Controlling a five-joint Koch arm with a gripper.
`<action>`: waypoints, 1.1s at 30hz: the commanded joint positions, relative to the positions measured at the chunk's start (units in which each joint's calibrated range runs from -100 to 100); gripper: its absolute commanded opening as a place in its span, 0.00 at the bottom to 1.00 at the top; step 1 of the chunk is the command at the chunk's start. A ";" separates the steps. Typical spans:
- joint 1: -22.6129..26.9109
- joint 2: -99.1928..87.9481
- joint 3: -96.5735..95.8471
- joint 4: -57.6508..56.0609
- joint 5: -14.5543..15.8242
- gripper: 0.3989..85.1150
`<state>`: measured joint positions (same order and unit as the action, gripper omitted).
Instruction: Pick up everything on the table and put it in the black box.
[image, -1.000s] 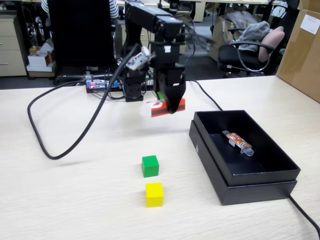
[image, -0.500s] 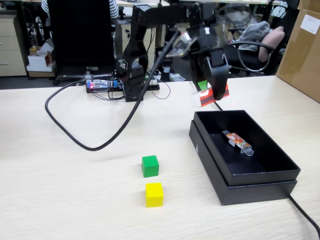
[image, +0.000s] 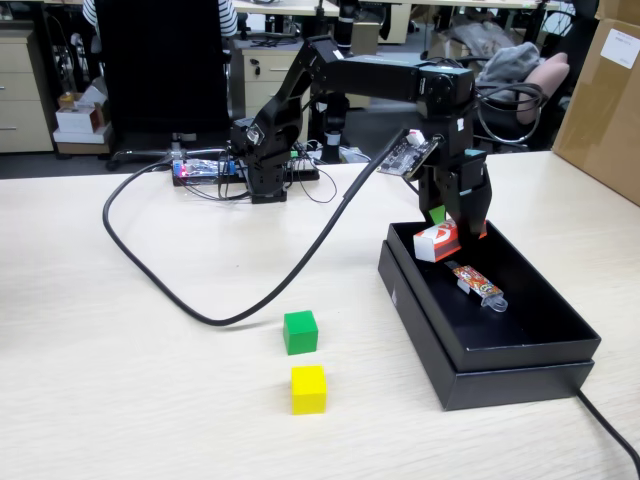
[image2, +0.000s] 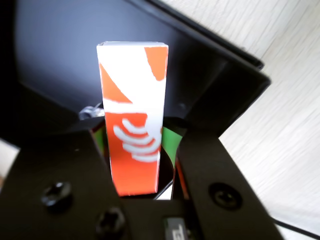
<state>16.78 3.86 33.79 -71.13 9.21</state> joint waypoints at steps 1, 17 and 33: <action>-0.39 -1.17 0.03 2.58 -0.93 0.38; -3.91 -27.21 -7.23 2.41 -1.22 0.44; -17.39 -20.56 -19.01 7.25 -6.79 0.49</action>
<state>0.46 -18.30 12.42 -66.20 3.35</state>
